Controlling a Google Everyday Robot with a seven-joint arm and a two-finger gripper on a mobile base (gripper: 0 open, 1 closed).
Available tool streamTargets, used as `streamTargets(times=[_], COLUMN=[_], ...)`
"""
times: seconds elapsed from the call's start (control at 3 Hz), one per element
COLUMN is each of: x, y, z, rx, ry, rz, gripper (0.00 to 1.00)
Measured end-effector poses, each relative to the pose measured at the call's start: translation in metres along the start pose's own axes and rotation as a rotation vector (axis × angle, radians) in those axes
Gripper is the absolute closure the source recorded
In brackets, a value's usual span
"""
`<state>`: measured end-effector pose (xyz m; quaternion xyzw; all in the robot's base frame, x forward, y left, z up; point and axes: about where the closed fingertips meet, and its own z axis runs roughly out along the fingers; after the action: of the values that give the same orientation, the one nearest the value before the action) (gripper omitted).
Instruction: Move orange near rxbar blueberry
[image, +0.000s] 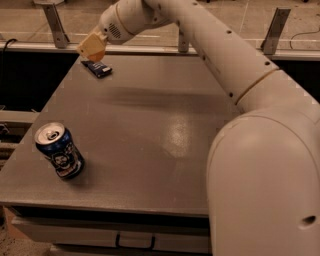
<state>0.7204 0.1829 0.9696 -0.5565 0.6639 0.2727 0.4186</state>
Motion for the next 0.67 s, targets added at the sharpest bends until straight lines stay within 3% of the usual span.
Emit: streamTargets(times=[0.67], x=[0.022], y=[-0.009], z=[0.067], rx=[-0.051], ry=[-0.032], rz=[0.135], gripper=[1.00])
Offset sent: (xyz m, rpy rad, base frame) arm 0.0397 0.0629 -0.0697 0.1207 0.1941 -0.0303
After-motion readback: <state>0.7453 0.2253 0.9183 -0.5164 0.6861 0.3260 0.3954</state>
